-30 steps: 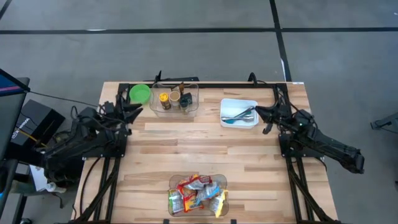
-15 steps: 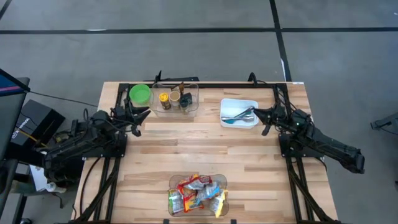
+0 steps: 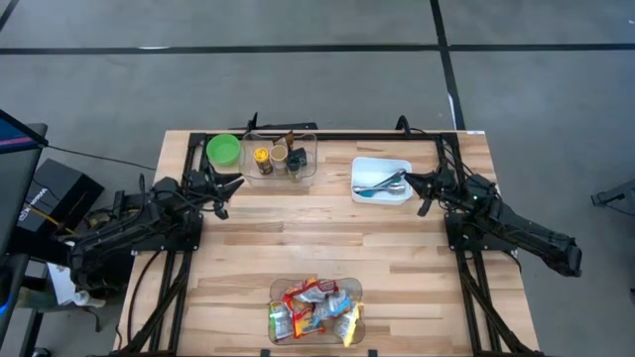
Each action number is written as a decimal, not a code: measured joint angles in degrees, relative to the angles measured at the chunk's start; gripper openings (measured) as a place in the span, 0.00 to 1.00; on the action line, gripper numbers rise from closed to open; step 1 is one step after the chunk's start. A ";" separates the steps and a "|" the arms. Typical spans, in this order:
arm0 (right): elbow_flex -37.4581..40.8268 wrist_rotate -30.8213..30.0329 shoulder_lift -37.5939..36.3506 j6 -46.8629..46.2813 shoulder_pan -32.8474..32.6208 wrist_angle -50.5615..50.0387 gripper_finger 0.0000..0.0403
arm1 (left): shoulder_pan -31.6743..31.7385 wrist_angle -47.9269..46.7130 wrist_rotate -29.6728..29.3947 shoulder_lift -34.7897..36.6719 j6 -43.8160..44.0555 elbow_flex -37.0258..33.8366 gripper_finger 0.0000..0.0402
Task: Pick & Place Food Item
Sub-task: Return to Home Position
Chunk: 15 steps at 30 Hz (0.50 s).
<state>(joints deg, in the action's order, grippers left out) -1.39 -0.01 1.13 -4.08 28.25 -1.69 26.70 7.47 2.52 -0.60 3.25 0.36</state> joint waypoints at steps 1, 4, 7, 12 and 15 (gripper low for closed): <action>0.00 0.00 0.00 0.00 0.00 0.00 0.09 | 0.00 0.15 0.00 0.01 0.00 0.00 0.21; 0.00 0.00 0.00 0.00 0.00 0.00 0.09 | 0.00 0.30 0.01 0.00 0.00 0.00 0.21; 0.00 0.00 0.00 0.00 0.00 -0.02 0.09 | 0.00 0.31 0.02 0.02 0.00 0.00 0.21; 0.00 0.00 0.00 0.00 0.00 -0.02 0.09 | 0.00 0.30 0.03 0.01 0.00 0.00 0.21; 0.00 0.00 0.00 0.00 0.00 -0.02 0.09 | 0.00 0.30 0.04 0.00 0.02 0.00 0.21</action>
<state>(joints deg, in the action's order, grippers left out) -1.39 -0.01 1.13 -4.08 28.25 -1.72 26.70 7.77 2.57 -0.60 3.27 0.36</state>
